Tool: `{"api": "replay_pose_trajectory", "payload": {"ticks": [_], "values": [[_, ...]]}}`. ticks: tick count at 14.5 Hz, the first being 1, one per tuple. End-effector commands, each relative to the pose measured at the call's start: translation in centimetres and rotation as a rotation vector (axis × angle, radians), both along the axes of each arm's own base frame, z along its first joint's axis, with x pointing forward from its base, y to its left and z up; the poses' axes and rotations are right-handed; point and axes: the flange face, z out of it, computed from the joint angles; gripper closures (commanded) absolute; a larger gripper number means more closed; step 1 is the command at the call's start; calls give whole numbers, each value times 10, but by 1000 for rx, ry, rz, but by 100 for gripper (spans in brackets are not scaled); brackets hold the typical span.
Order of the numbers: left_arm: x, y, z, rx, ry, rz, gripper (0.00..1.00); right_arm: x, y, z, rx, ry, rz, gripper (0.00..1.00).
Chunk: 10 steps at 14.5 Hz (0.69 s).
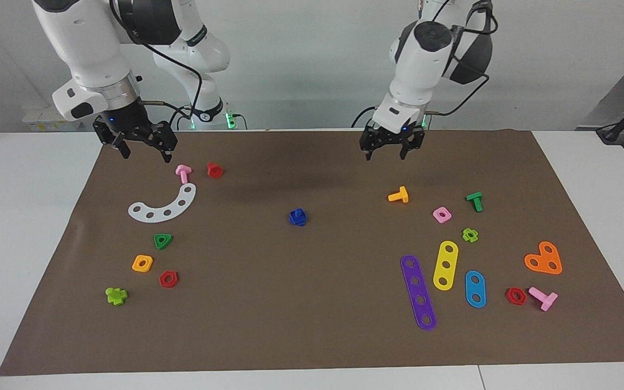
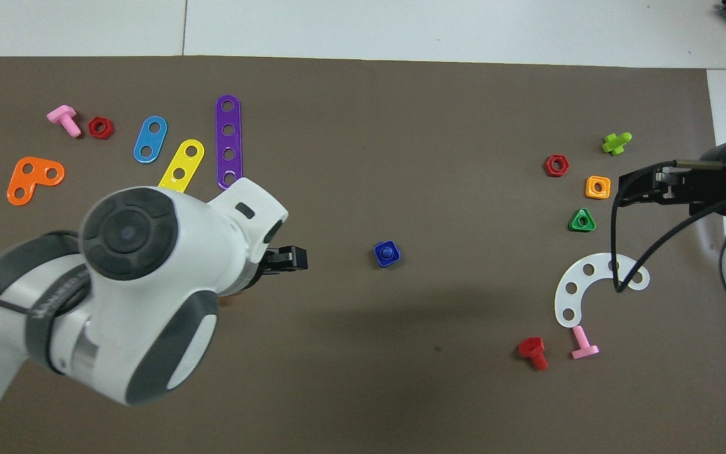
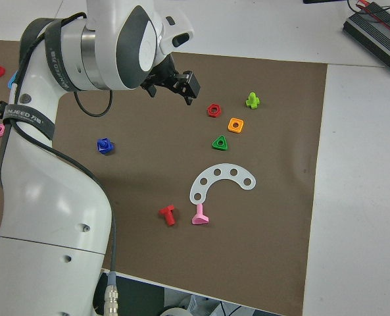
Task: Unscrew and place screws in storage area
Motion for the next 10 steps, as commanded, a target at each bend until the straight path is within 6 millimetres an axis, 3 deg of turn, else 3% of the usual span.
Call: {"api": "replay_pose_trajectory", "payload": {"ticks": [1,3,7,10], "values": [[20,-31,-17,-35,-21,58,0,-7,1,0,8,5,17,0],[19,-62,-35,-38,-15,57,0,-7,1,0,8,5,17,0],[47,-130,-88,-13,18,122,0,-7,1,0,16,5,26,0],[36,-154,-114,1,29,102,0,-7,1,0,21,7,26,0]]}}
